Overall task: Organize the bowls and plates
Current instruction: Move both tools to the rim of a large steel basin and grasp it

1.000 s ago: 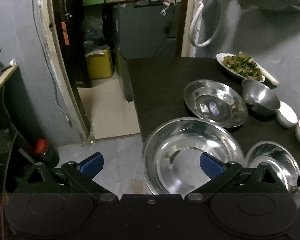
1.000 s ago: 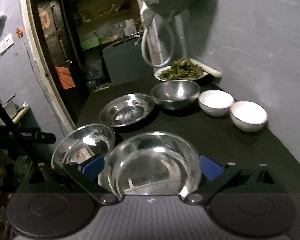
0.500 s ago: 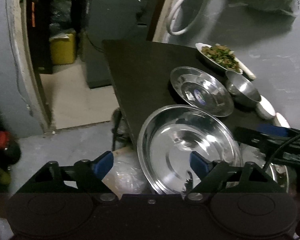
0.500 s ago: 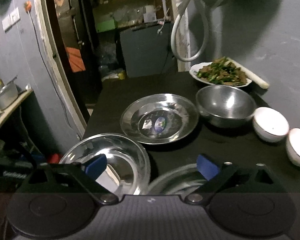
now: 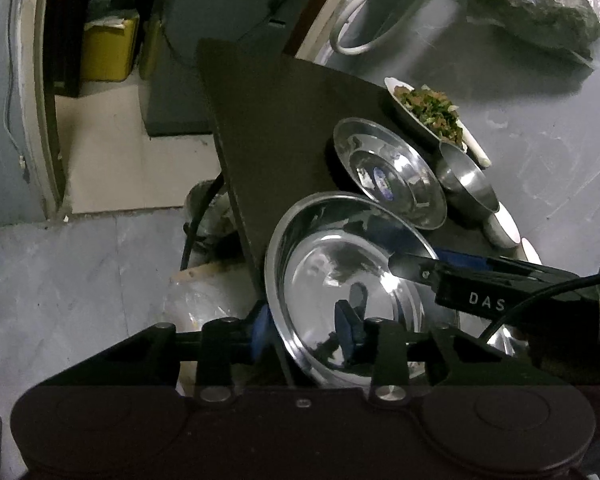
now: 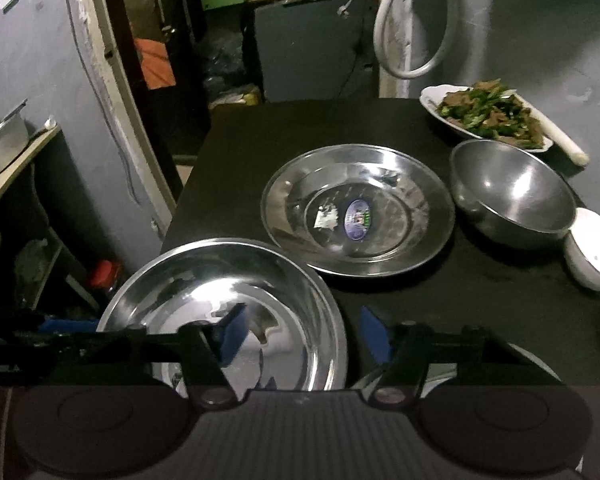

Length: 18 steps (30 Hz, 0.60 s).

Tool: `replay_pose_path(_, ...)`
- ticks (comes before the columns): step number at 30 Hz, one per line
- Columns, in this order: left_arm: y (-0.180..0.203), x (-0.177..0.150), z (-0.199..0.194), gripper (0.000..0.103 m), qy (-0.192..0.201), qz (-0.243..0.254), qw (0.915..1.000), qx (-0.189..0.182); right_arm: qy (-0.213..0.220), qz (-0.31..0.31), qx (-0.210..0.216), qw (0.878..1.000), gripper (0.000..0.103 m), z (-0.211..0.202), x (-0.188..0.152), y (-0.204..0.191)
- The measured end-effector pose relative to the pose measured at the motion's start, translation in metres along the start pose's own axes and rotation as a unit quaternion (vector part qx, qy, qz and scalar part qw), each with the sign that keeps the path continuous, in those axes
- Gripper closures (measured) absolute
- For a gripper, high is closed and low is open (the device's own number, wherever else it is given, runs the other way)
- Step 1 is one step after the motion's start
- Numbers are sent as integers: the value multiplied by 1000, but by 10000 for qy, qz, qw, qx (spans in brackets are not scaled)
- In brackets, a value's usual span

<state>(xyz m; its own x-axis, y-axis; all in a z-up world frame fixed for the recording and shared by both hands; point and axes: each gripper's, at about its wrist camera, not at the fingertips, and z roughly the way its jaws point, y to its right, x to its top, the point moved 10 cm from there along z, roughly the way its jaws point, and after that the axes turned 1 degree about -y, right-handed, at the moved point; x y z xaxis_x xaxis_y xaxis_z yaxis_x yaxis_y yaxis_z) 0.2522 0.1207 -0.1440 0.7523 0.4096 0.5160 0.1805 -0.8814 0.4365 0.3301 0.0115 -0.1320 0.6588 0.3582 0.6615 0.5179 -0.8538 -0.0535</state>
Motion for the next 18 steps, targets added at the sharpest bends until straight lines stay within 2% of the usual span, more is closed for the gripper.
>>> replay_pose_path(2, -1, -2, 0, 67, -47, -106, 9999, -29, -75, 19, 38, 10000, 42, 4, -1, 0)
replay_pose_path(4, -1, -3, 0, 75, -53, -124, 9999, -8, -142, 102, 91, 9998, 49, 6, -4, 1)
replay_pose_path(6, -4, -4, -1, 78, -23, -139, 9999, 99, -195, 163, 118, 9996, 55, 8, -7, 1)
replay_pose_path(9, -10, -6, -3, 89, -4, -260, 9994, 216, -175, 197, 0, 9997, 67, 7, -9, 3)
replay_pose_path(13, -11, -7, -11, 91, 99, -277, 9991, 302, -123, 343, -11, 9993, 77, 1, -12, 6)
replay_pose_path(18, -7, -4, -28, 91, 275, -213, 9987, 365, 46, 427, 76, 9990, 77, -13, -14, 1)
